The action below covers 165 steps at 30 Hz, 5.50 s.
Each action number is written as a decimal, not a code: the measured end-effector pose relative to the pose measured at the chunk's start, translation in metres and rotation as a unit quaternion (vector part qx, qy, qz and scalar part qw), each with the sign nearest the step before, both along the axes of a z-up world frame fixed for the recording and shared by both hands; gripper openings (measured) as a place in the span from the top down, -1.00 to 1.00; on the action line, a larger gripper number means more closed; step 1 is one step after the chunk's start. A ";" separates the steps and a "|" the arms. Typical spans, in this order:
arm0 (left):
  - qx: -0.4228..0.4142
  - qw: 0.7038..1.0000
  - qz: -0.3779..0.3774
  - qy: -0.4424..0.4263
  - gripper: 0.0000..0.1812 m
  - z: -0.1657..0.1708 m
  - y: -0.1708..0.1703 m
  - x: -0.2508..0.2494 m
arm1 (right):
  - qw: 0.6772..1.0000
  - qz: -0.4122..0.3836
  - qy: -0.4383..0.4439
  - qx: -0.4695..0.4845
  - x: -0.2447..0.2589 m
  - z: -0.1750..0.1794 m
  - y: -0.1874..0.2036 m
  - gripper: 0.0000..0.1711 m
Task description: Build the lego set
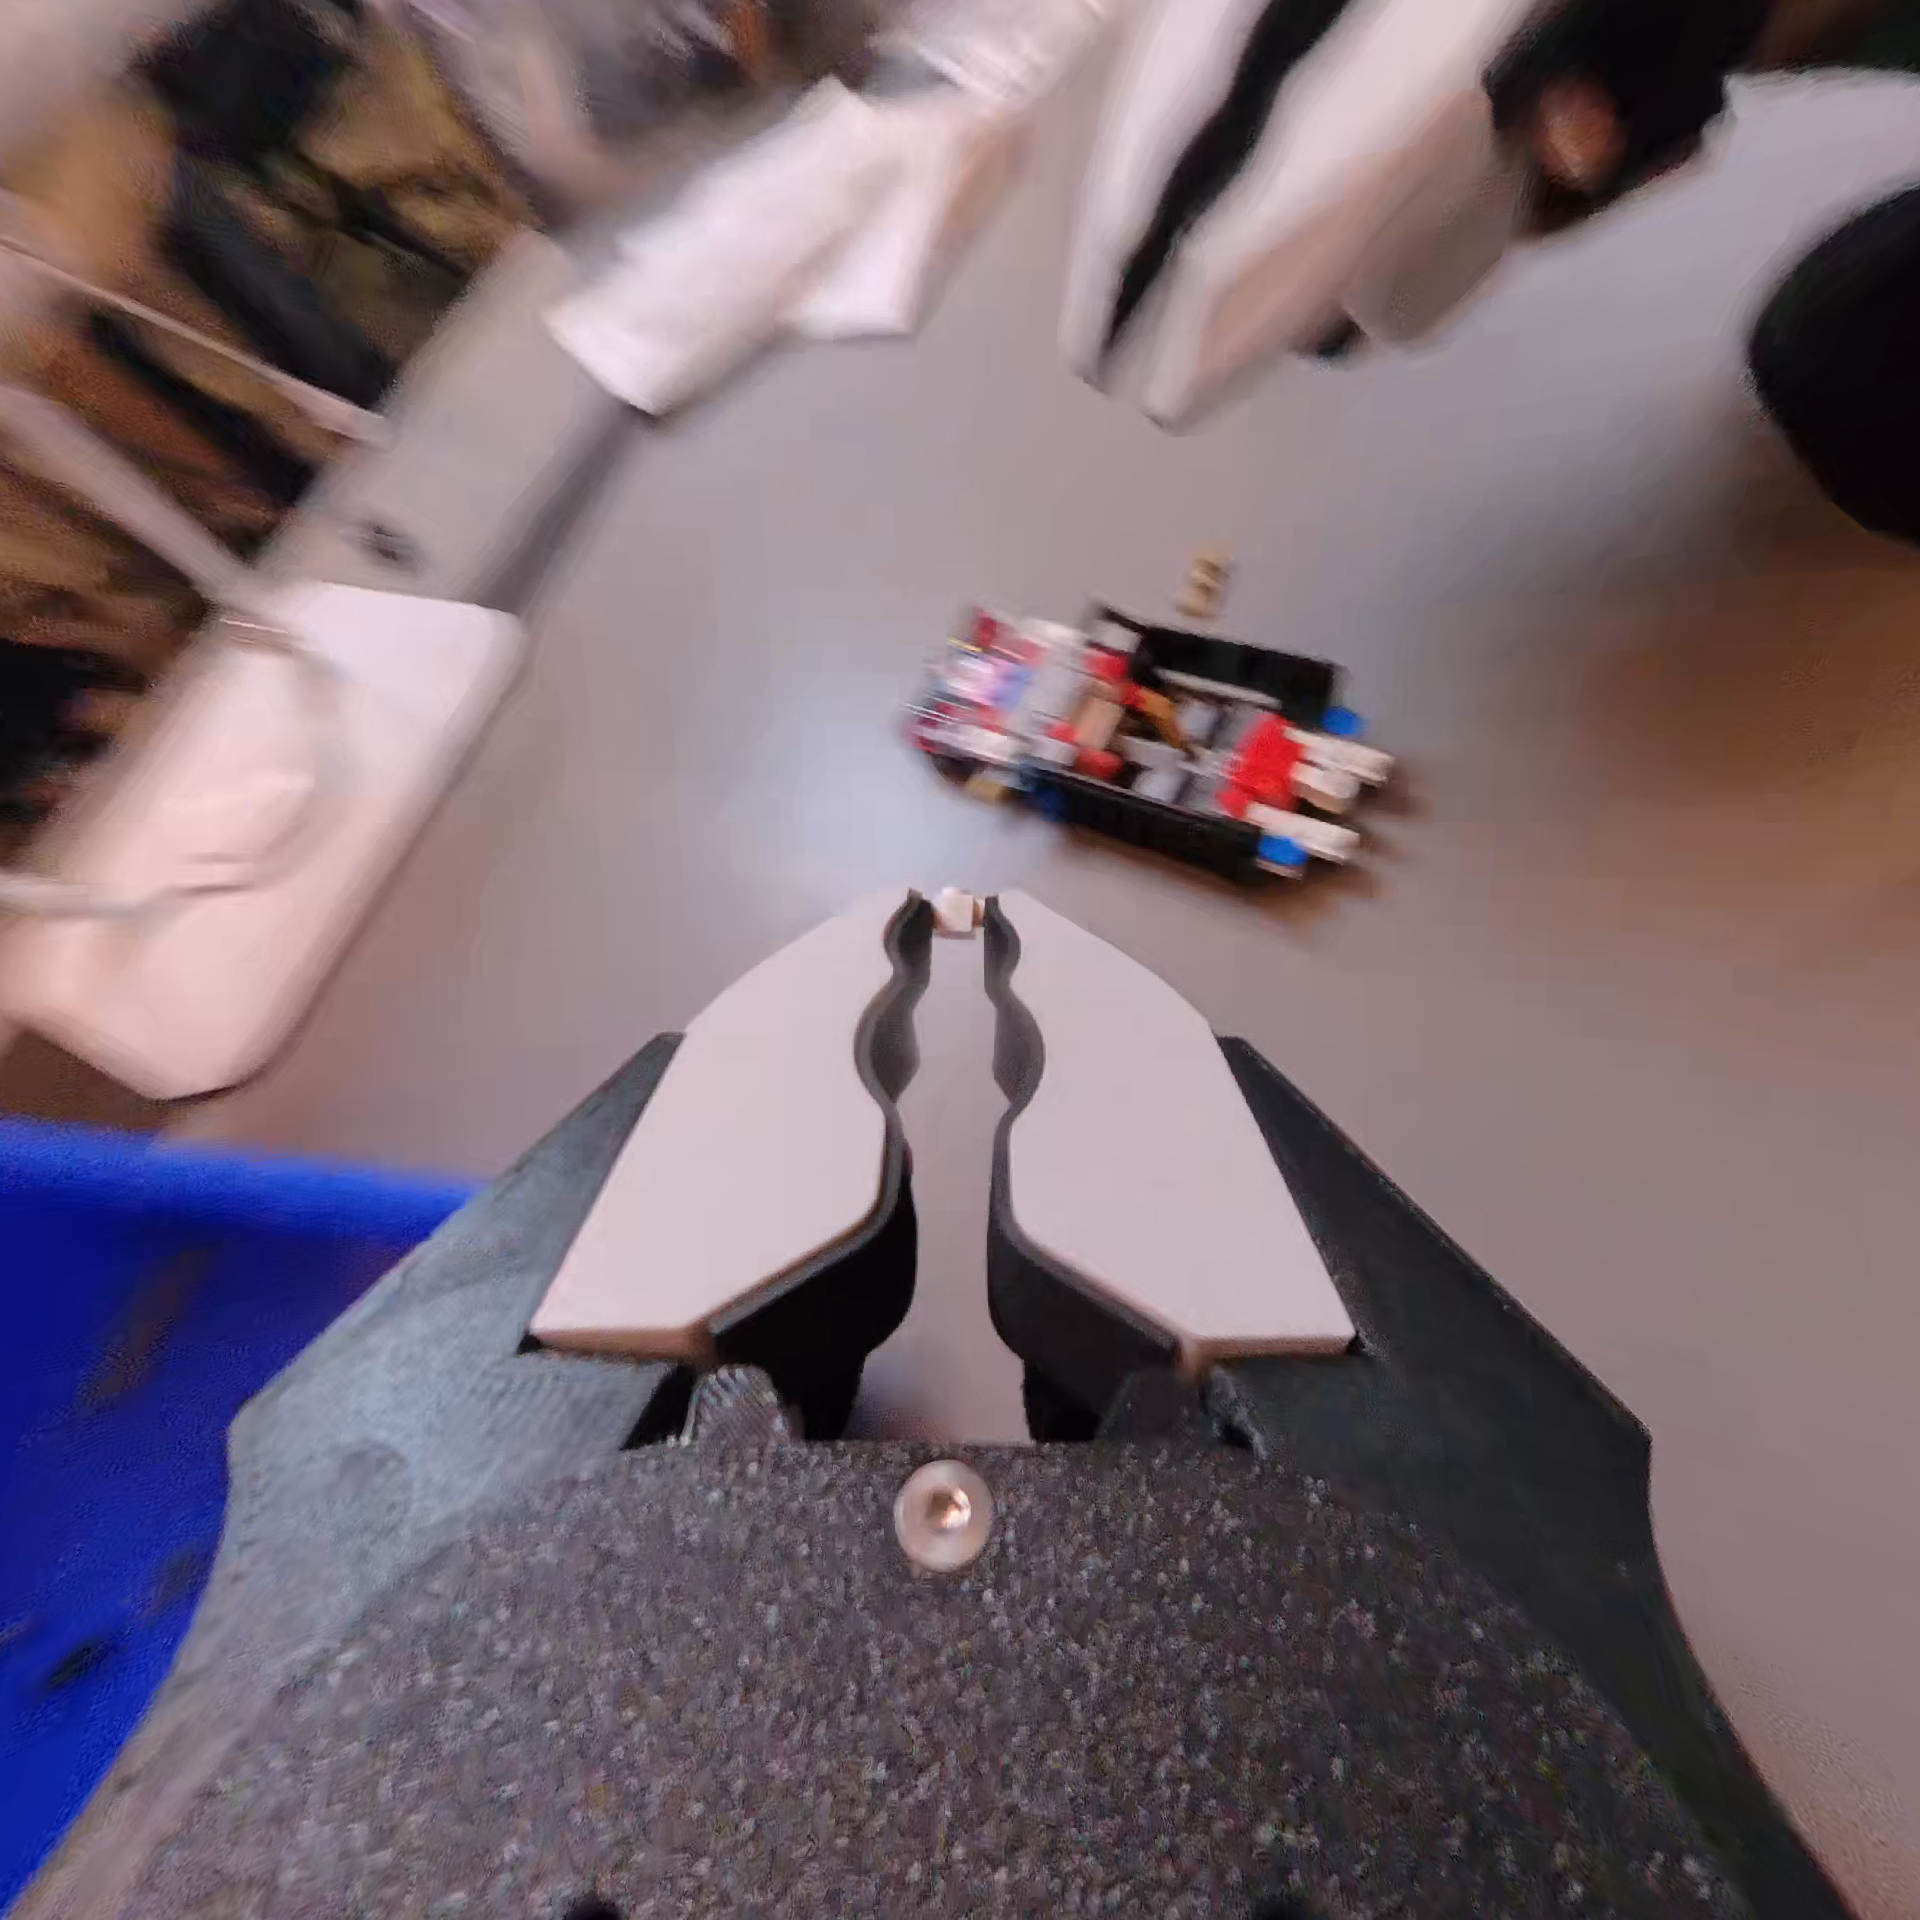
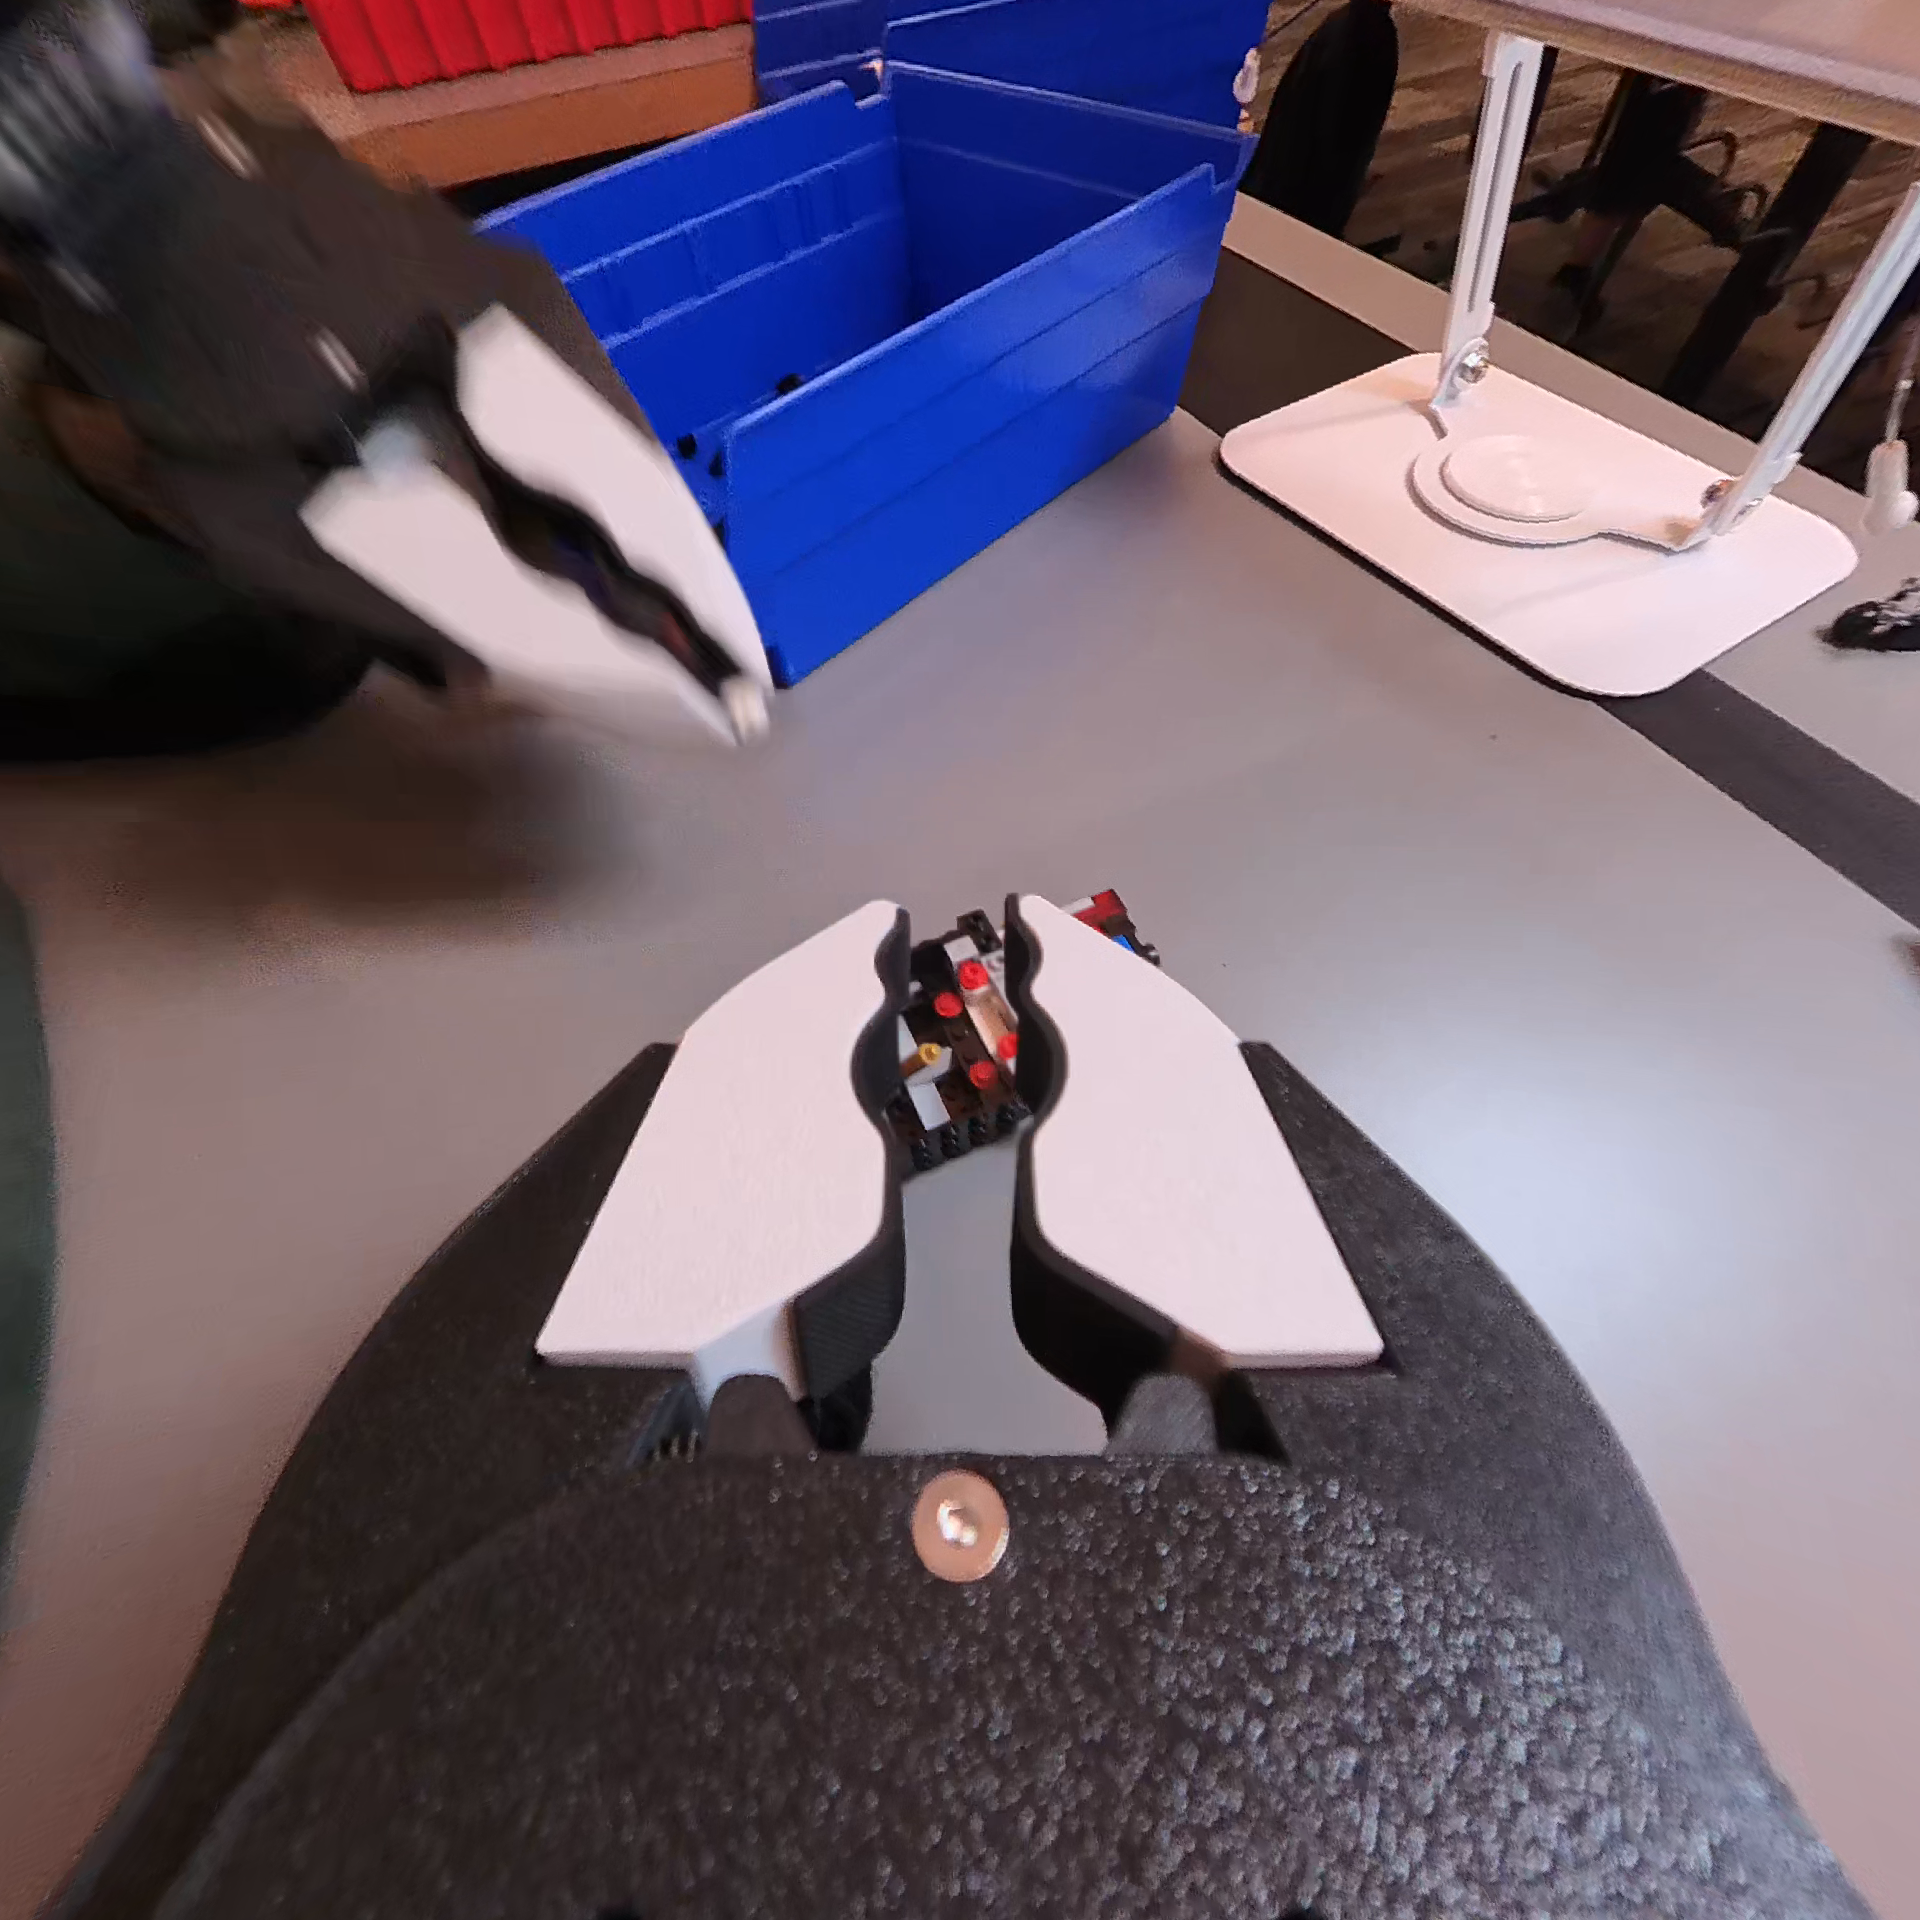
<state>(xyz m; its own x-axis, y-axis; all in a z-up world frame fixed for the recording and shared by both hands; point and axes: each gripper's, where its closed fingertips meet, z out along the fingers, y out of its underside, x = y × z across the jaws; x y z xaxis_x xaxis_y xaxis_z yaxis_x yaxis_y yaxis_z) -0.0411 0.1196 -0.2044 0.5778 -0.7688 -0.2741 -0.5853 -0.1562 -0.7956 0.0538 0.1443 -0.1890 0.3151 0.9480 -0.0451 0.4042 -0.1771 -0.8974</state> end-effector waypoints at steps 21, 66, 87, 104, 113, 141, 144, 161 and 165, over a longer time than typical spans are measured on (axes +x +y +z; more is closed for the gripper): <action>0.027 0.999 0.025 -0.027 0.71 0.024 0.004 -0.067 | 0.987 0.055 -0.151 0.009 -0.003 -0.063 -0.020 0.77; -0.045 0.988 -0.143 0.025 0.67 -0.074 -0.049 0.048 | 0.952 0.104 -0.265 0.114 -0.015 -0.081 -0.050 0.75; 0.008 0.989 -0.143 0.044 0.67 -0.070 -0.043 0.052 | 0.954 0.044 -0.287 0.067 0.015 -0.088 -0.042 0.81; 0.140 0.928 -0.310 0.149 0.54 -0.049 -0.037 0.095 | 0.951 0.217 -0.213 0.060 0.013 -0.086 -0.085 0.96; 0.136 0.884 -0.361 0.263 0.78 -0.075 -0.049 0.098 | 0.948 0.223 -0.219 0.055 0.015 -0.084 -0.093 1.00; 0.094 0.899 -0.362 0.228 0.89 -0.073 -0.065 0.103 | 0.974 0.202 -0.074 -0.072 0.013 -0.080 -0.098 0.94; 0.092 0.899 -0.363 0.227 0.89 -0.073 -0.064 0.100 | 0.975 0.207 -0.023 -0.082 0.012 -0.064 -0.100 1.00; 0.100 0.899 -0.369 0.214 0.88 -0.074 -0.065 0.101 | 0.973 0.163 -0.160 0.025 0.013 -0.088 -0.092 0.90; 0.098 0.900 -0.369 0.208 0.88 -0.074 -0.065 0.102 | 0.975 0.172 -0.139 0.008 0.013 -0.087 -0.093 0.91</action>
<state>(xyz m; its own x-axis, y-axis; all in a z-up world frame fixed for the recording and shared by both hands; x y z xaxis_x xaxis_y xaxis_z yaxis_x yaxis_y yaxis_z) 0.0607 0.0542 -0.2780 -0.2558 -0.8141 -0.5214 -0.7258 0.5180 -0.4526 0.0671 0.0512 -0.2758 -0.0236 0.9997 0.0119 0.6654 0.0246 -0.7461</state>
